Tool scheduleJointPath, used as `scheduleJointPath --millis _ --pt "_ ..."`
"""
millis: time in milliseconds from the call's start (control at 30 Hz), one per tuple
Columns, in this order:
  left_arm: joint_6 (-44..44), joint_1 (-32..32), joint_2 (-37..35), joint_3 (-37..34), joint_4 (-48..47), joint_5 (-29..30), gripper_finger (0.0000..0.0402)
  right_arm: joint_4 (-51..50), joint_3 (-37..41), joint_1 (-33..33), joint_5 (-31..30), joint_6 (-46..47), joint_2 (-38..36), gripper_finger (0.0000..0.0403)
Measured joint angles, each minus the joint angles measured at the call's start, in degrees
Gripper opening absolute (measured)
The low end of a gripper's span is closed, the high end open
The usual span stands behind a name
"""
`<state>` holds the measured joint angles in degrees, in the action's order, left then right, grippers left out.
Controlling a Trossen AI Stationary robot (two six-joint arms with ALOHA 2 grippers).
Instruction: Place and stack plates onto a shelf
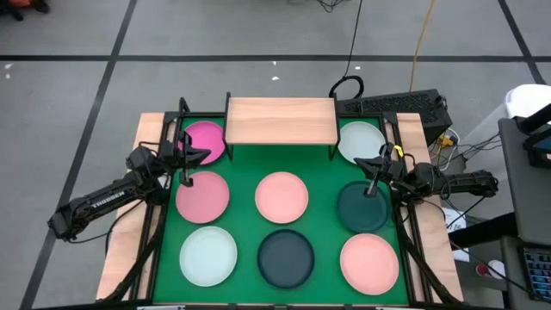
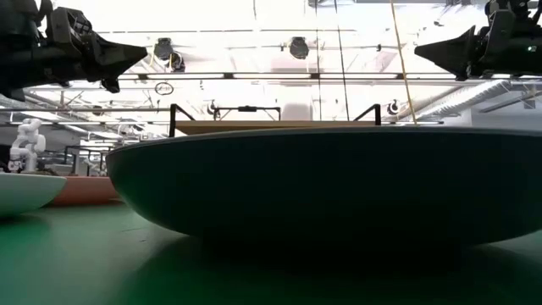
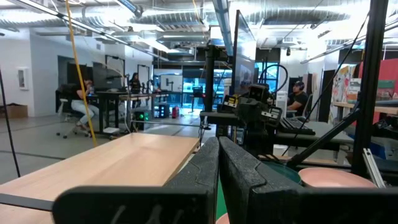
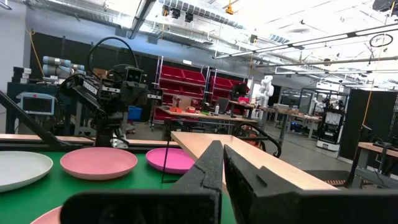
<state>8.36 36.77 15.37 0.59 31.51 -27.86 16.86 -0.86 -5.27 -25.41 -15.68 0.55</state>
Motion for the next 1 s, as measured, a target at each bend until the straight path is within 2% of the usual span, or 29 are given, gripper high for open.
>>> scheduleJointPath --millis 333,567,633,700,767,1000 --pt "0.0 0.0 0.0 0.0 0.0 0.0 0.0019 12.1 0.0 0.0 0.1 0.0 0.0 0.0000" --pt "0.0 0.0 0.0 0.0 0.0 0.0 0.0019 12.5 0.0 0.0 0.0 7.5 0.1 0.0000" --pt "0.0 0.0 0.0 0.0 0.0 0.0 0.0019 12.3 -0.1 0.0 0.1 7.1 0.6 0.0000" --pt "0.0 0.0 0.0 0.0 0.0 0.0 0.0019 9.7 -1.3 0.0 0.1 6.8 1.8 0.0000" --pt "0.0 0.0 0.0 0.0 0.0 0.0 0.0019 2.9 -3.3 0.0 0.1 7.0 4.3 0.0000" --pt "0.0 0.0 0.0 0.0 0.0 0.0 0.0019 -18.4 -15.4 0.0 0.6 12.9 18.2 0.0002"
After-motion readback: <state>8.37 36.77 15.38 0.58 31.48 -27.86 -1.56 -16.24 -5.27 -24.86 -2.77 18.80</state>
